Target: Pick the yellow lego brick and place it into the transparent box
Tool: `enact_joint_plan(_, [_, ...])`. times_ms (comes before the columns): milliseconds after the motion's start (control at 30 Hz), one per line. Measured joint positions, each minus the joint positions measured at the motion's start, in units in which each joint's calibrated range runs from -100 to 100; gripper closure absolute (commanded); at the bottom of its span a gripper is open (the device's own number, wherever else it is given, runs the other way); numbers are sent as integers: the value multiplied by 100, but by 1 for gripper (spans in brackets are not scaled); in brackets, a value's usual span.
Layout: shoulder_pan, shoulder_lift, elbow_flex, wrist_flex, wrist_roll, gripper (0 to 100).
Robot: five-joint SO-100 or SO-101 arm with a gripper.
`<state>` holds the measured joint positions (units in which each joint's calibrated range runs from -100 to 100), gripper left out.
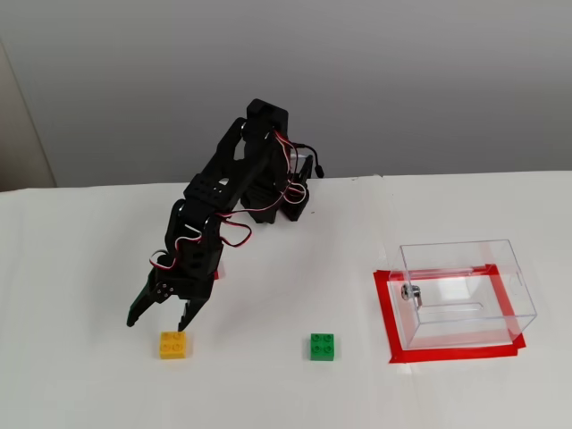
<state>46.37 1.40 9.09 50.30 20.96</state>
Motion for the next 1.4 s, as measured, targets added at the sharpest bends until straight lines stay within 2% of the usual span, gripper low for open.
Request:
enact_joint_plan(233, [-32, 0, 0, 9, 98, 67])
enact_joint_plan(367, [85, 0, 0, 9, -274, 67])
enact_joint_plan(567, [246, 0, 177, 17, -1466, 68])
enact_joint_plan(900, [235, 0, 697, -17, -4646, 68])
enact_joint_plan(1033, [43, 0, 697, -26, -5681, 68])
enact_joint_plan(1100, [11, 0, 662, -26, -5877, 68])
enact_joint_plan(1400, [128, 8, -194, -26, -6111, 68])
